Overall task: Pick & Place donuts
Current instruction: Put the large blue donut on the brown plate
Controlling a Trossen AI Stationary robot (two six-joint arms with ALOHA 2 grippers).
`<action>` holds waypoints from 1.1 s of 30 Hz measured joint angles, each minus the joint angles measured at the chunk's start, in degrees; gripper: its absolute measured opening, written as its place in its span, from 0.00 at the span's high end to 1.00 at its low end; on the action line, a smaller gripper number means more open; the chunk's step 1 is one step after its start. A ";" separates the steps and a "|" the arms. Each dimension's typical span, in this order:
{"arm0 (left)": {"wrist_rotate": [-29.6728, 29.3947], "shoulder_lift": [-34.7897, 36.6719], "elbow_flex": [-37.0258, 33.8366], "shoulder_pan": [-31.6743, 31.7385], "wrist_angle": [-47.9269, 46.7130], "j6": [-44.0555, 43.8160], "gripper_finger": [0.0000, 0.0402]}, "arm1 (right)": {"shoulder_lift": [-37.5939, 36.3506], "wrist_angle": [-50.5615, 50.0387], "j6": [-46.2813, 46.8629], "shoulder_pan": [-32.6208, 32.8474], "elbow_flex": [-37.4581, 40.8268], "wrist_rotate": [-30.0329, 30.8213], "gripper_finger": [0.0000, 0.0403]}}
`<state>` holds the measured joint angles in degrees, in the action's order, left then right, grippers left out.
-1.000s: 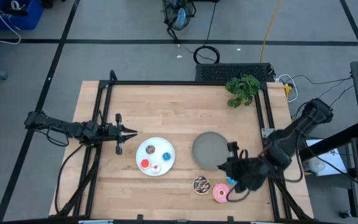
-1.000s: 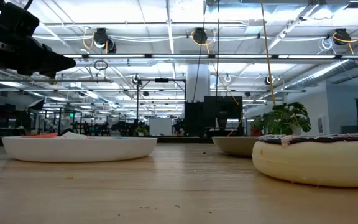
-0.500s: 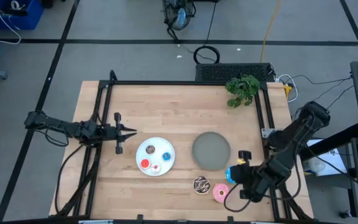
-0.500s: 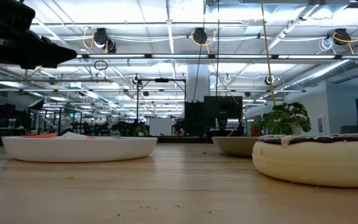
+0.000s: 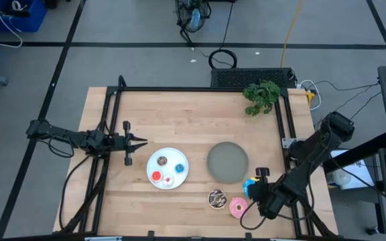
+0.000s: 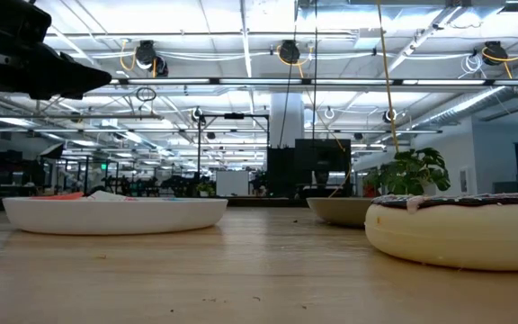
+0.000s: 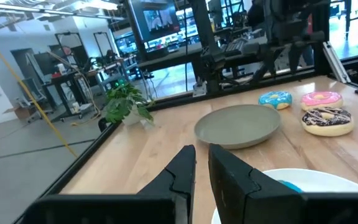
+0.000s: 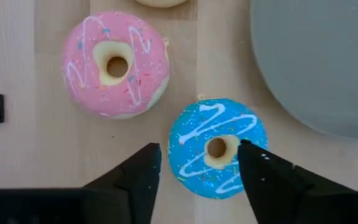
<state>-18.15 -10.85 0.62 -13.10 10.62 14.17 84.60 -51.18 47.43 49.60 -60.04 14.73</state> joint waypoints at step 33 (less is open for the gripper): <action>0.01 0.00 0.00 0.00 -0.09 -7.45 0.87 | 3.48 22.29 -0.38 -0.58 18.66 -3.72 0.60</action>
<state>-18.14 -10.85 0.62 -13.11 10.52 6.72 88.08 -28.89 47.05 49.01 -41.39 11.01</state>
